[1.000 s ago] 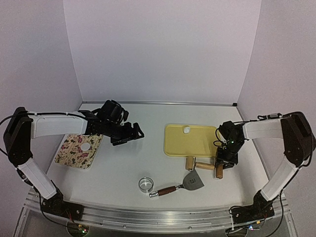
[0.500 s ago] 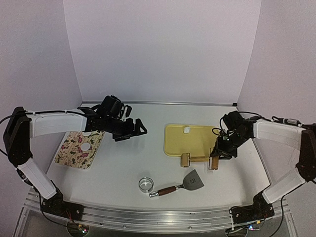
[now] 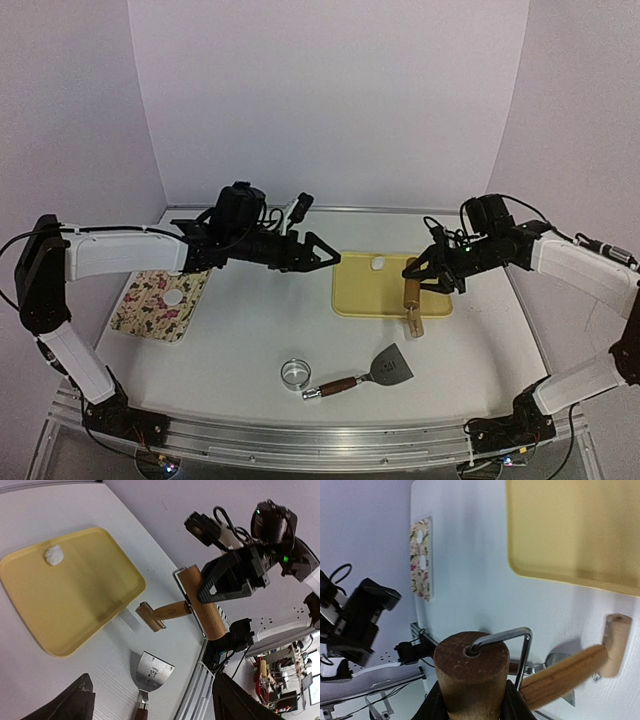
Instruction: Roll out the dumpling wrappers from the dough
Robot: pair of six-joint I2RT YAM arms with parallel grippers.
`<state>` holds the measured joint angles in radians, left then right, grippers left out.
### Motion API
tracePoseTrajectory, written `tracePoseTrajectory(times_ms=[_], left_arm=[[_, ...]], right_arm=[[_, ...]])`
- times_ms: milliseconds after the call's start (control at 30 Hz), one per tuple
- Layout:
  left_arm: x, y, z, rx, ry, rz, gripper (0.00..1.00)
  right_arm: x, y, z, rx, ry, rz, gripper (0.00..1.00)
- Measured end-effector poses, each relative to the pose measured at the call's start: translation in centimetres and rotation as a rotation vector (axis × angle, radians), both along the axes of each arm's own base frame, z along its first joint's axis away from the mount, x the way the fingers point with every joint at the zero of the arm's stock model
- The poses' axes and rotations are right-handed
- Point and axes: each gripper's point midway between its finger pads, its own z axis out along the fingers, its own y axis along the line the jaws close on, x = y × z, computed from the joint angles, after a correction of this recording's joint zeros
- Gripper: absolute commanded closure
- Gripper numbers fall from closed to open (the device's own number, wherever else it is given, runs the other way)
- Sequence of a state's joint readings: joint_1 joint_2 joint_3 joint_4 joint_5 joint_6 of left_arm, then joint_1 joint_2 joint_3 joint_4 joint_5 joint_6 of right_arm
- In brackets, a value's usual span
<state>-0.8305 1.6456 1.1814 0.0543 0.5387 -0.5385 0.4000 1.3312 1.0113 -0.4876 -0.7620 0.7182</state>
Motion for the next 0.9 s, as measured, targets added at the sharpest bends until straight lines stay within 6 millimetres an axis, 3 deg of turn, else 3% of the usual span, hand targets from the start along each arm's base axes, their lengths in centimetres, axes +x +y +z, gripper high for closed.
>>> tracePoseTrajectory(times_ms=[133,300,567,667,900], left_arm=[[-2.5,-2.5,1.9,-0.072,-0.191,-0.098,0.11],[-2.9,-4.1,3.6,-0.170,-0.355,-0.128,0.10],[-4.1,-7.0,3.8,-0.279,-0.502,-0.178,0.05],[-4.3,-7.9,3.8,-0.293,-0.565,-0.190,0.04],[-3.1,-9.7,6.1,-0.363,-0.717,-0.148,0.03]], right_arm=[[0.3,1.5,3.8,0.118,-0.039,0.042,1.00],[-0.1,2.6,7.8,0.222,-0.049,0.087,1.00],[0.1,3.6,16.2,0.363,-0.152,0.136,1.00],[0.0,3.8,17.7,0.398,-0.166,0.141,1.00],[-0.2,3.8,18.2,0.424,-0.129,0.127,1.00]])
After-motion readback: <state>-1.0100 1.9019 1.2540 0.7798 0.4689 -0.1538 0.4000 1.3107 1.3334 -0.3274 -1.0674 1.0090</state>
